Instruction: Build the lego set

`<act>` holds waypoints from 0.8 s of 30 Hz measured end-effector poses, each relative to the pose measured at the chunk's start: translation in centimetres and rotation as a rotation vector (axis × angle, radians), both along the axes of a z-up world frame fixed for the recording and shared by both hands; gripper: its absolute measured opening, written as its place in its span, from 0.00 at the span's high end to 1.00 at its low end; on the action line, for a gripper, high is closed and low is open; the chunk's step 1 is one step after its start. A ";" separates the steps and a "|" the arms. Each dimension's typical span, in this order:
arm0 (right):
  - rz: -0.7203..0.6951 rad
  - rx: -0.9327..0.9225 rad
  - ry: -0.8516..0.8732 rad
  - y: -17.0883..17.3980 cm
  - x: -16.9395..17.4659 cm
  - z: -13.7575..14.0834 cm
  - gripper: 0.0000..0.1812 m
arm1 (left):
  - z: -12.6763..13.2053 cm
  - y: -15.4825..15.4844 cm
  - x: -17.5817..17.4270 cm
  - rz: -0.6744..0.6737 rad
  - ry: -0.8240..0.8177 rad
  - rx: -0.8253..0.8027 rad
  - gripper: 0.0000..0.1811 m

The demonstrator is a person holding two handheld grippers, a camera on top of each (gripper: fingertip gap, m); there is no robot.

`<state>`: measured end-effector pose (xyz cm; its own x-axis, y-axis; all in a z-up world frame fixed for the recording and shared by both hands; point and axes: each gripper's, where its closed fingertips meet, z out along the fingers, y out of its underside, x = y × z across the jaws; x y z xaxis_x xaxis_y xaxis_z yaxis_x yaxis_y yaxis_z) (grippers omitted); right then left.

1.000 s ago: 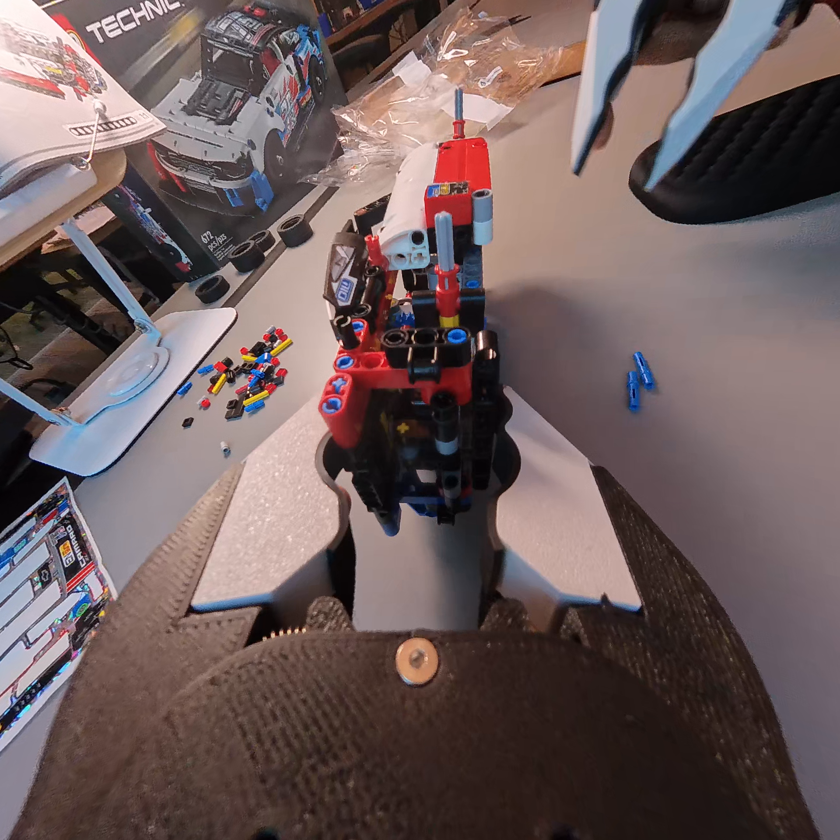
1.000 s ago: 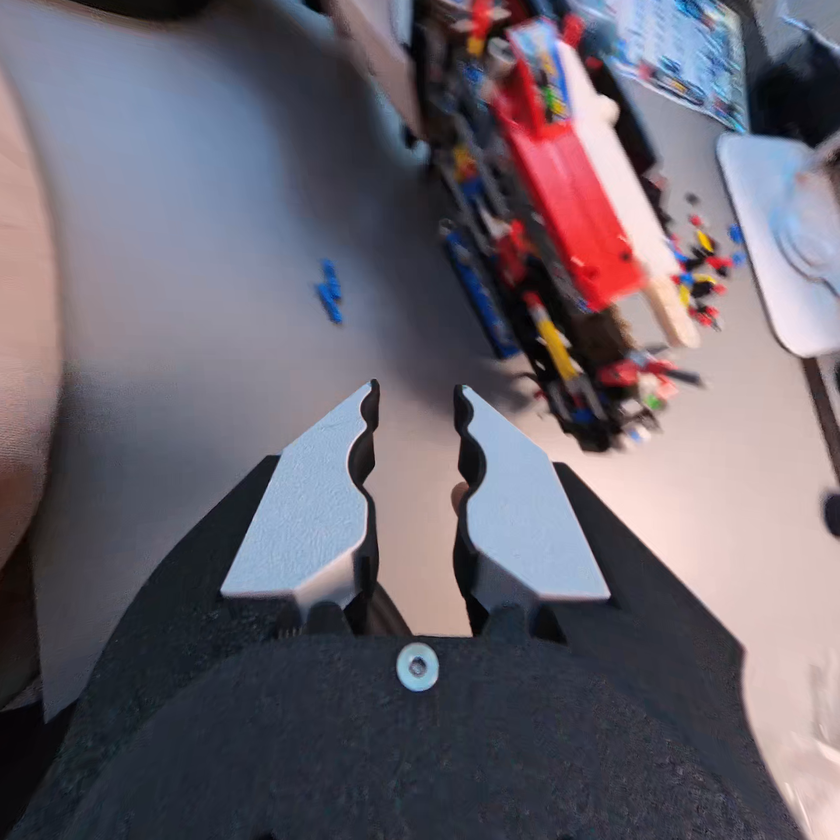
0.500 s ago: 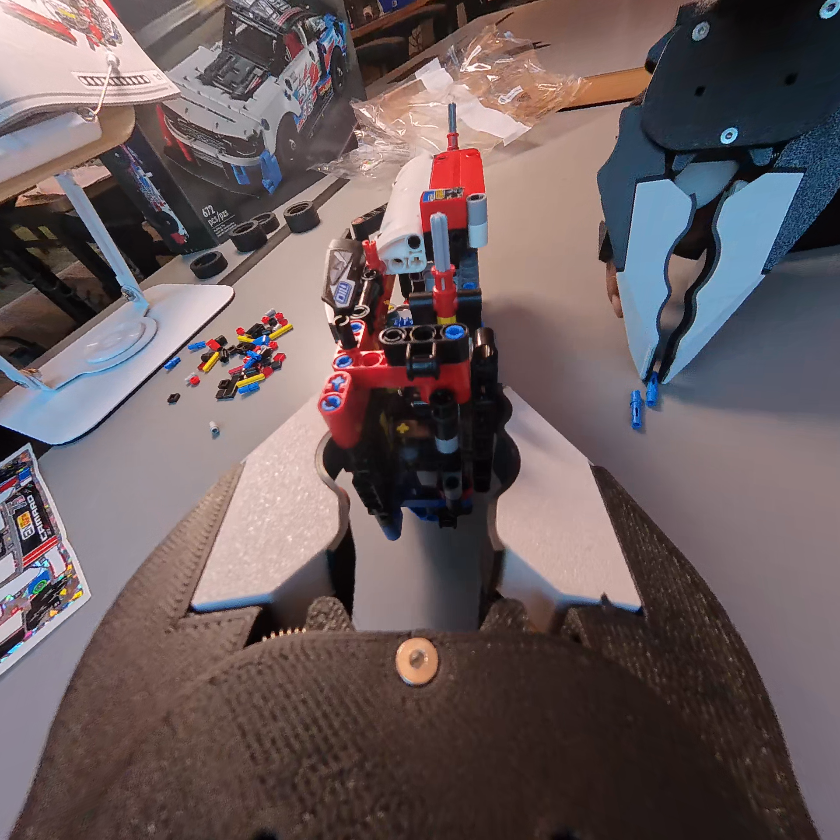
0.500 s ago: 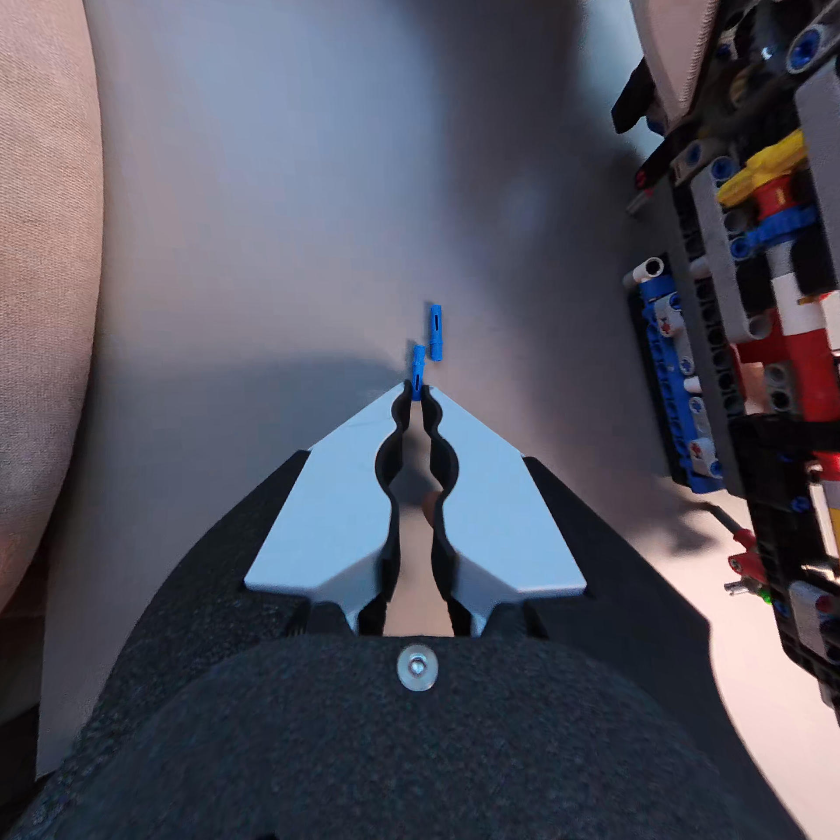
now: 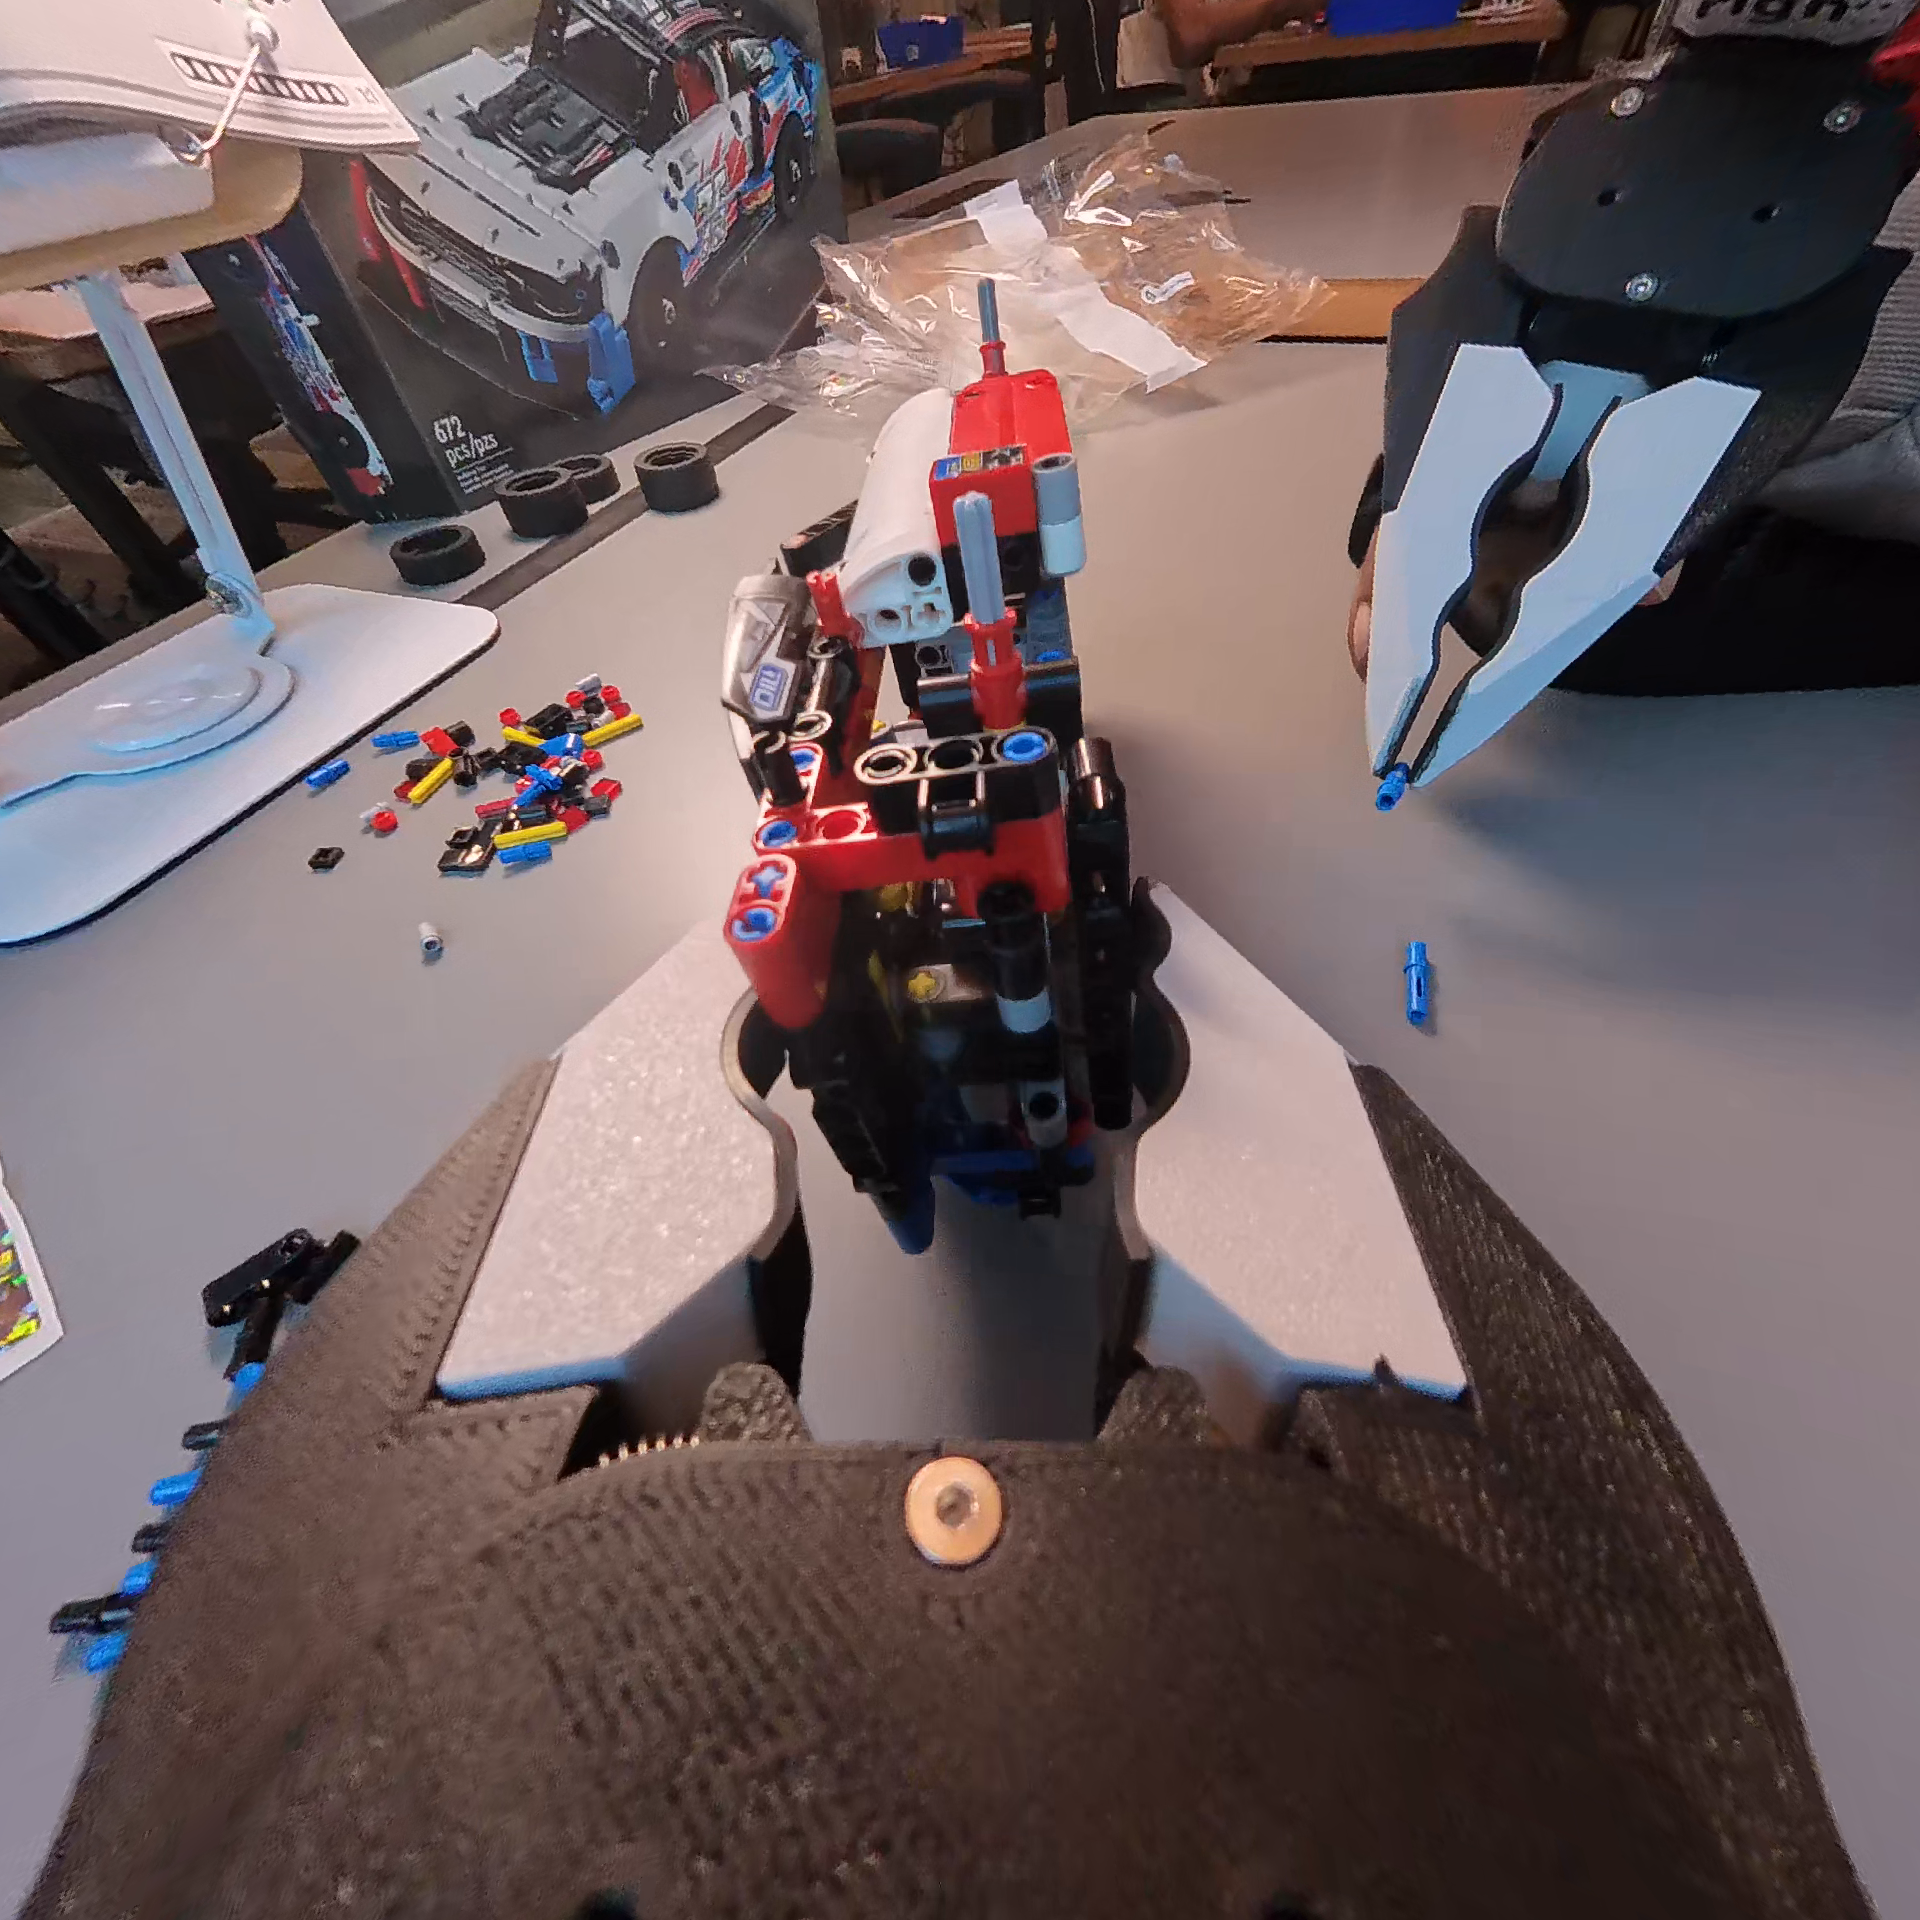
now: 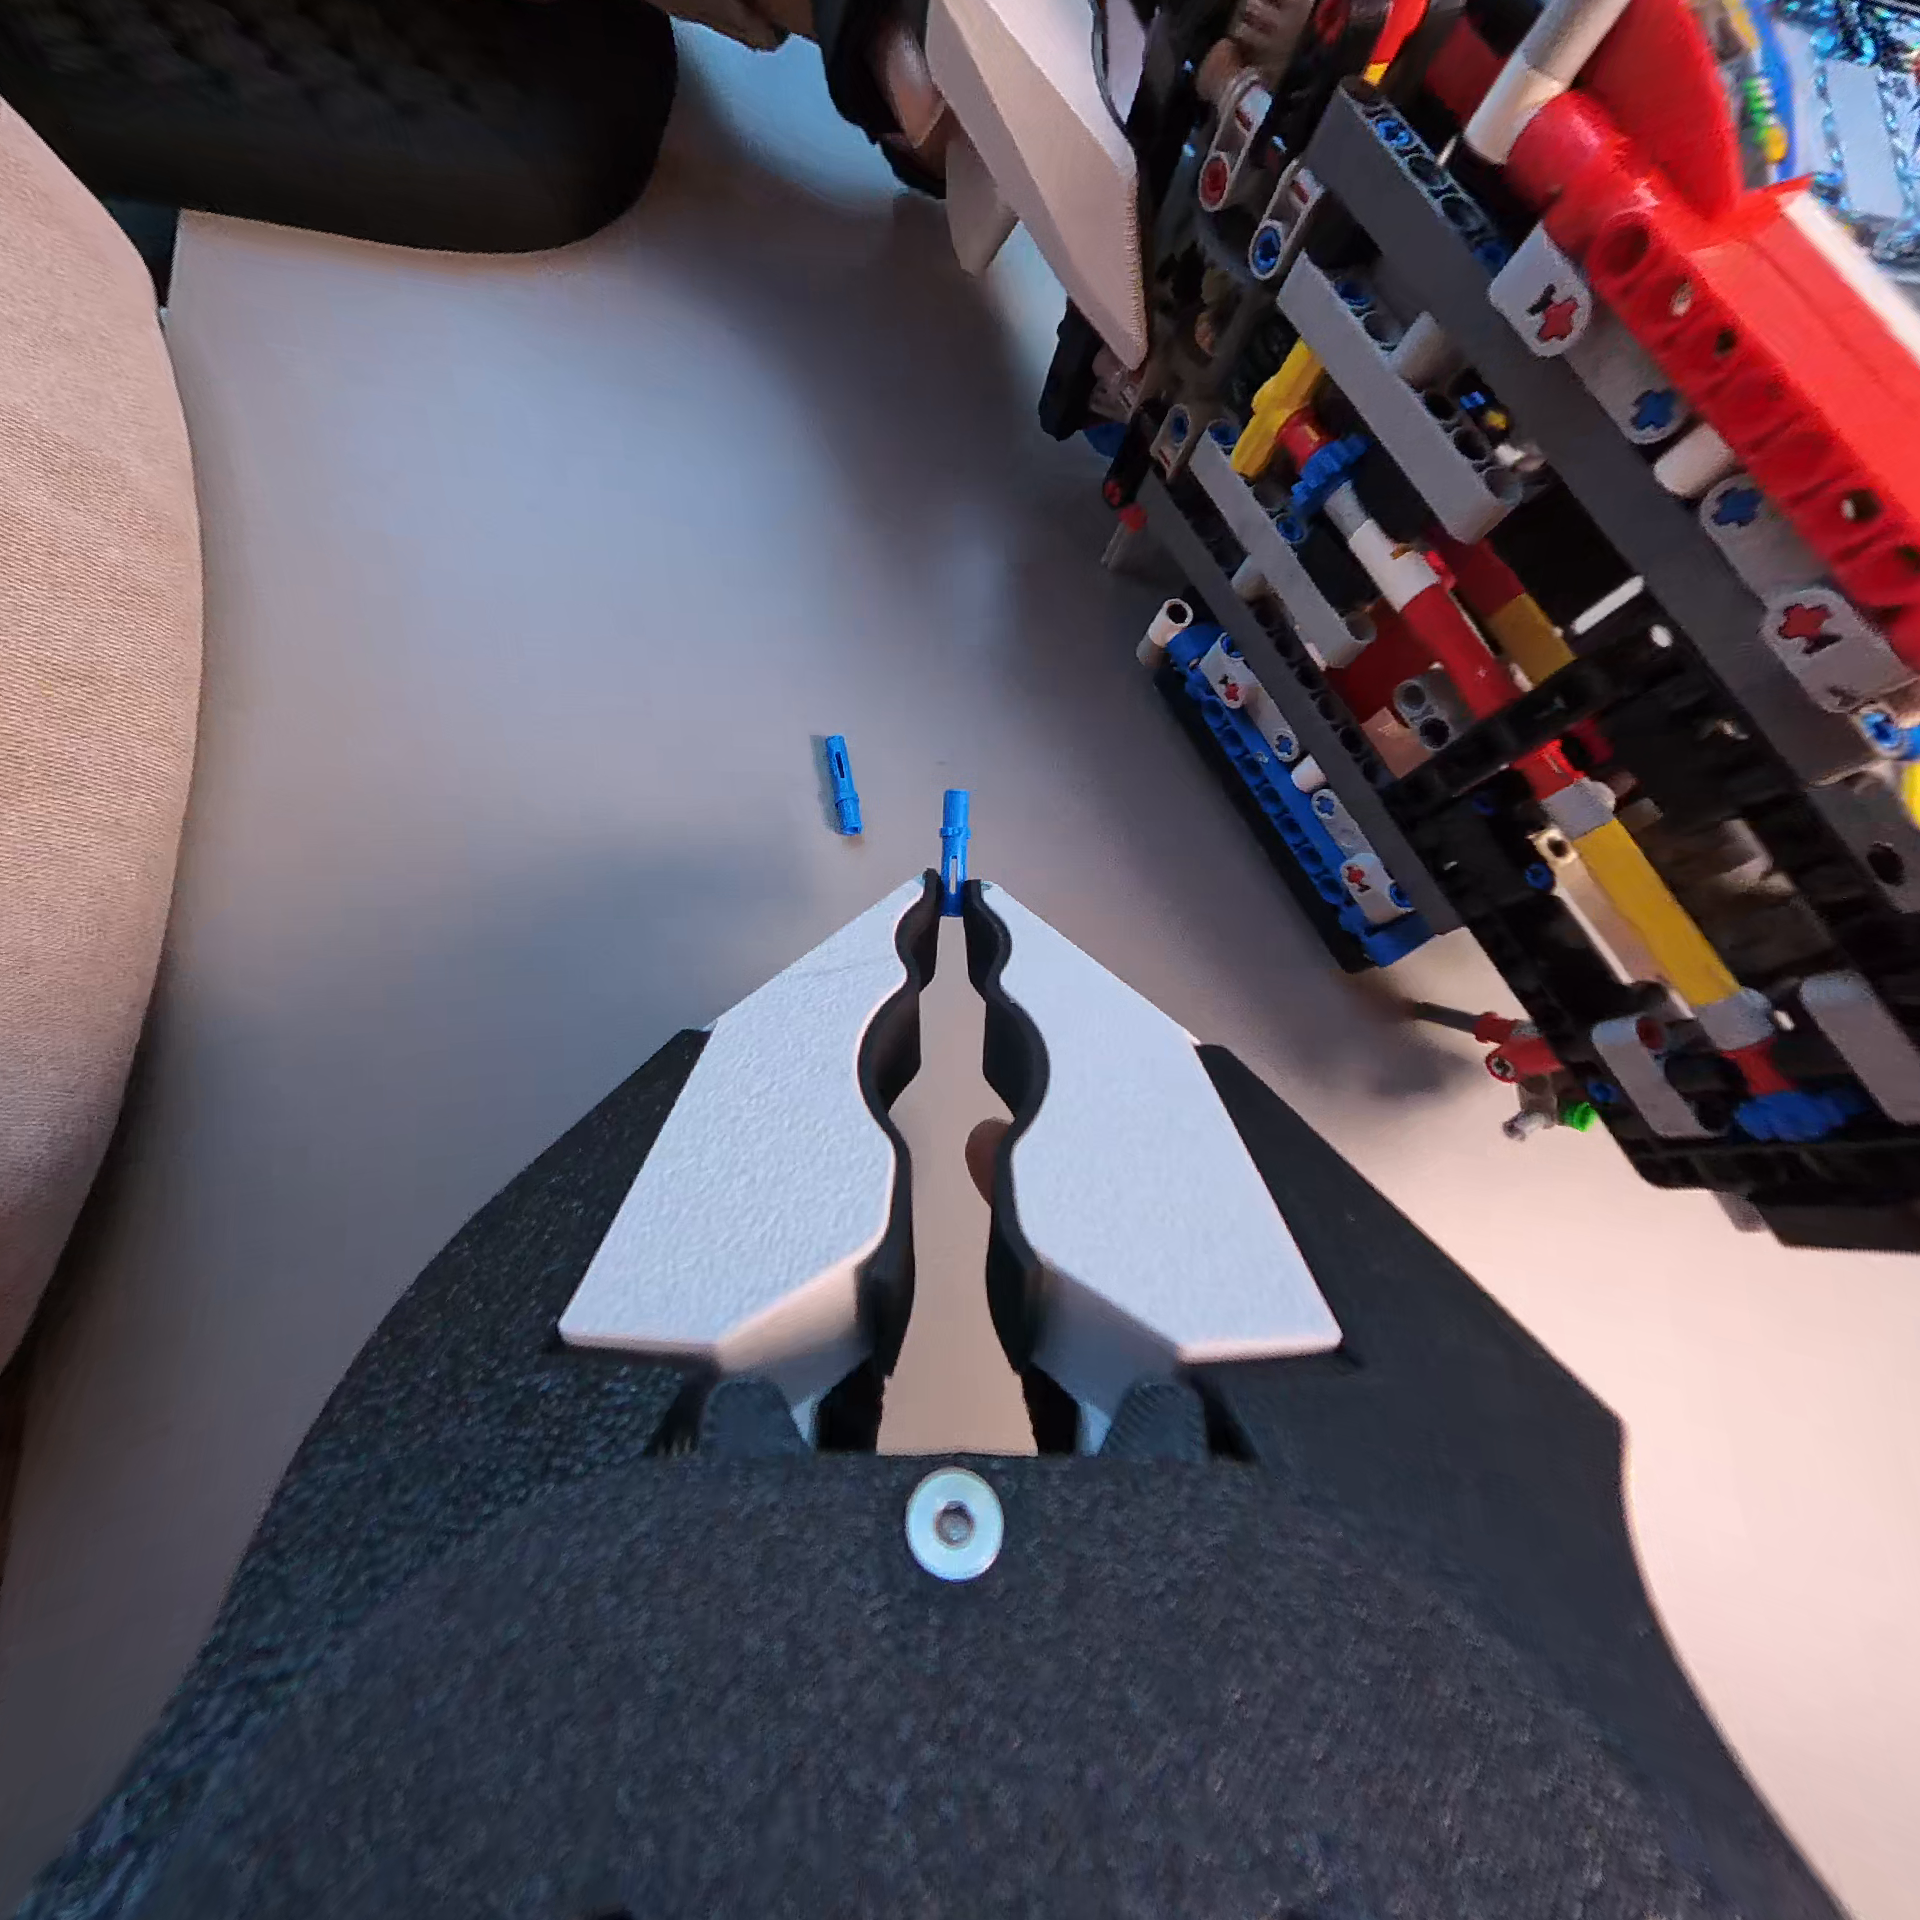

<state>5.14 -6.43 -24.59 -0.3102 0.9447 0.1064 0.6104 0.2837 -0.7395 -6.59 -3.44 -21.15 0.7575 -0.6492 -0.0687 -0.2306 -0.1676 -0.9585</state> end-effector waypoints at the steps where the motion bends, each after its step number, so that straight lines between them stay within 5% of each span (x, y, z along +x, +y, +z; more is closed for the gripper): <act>1: 0.004 0.000 0.003 -0.1 -0.1 -0.1 0.99 | 0.0 0.0 -0.1 0.003 -0.013 -0.014 0.65; 18: -0.003 -0.013 0.066 0.2 -0.8 0.1 0.99 | -0.6 0.4 -0.7 0.025 -0.207 -0.194 0.64; 24: -0.007 -0.021 0.084 0.3 -0.9 0.2 0.99 | -0.5 0.1 -0.4 0.008 -0.116 -0.132 0.64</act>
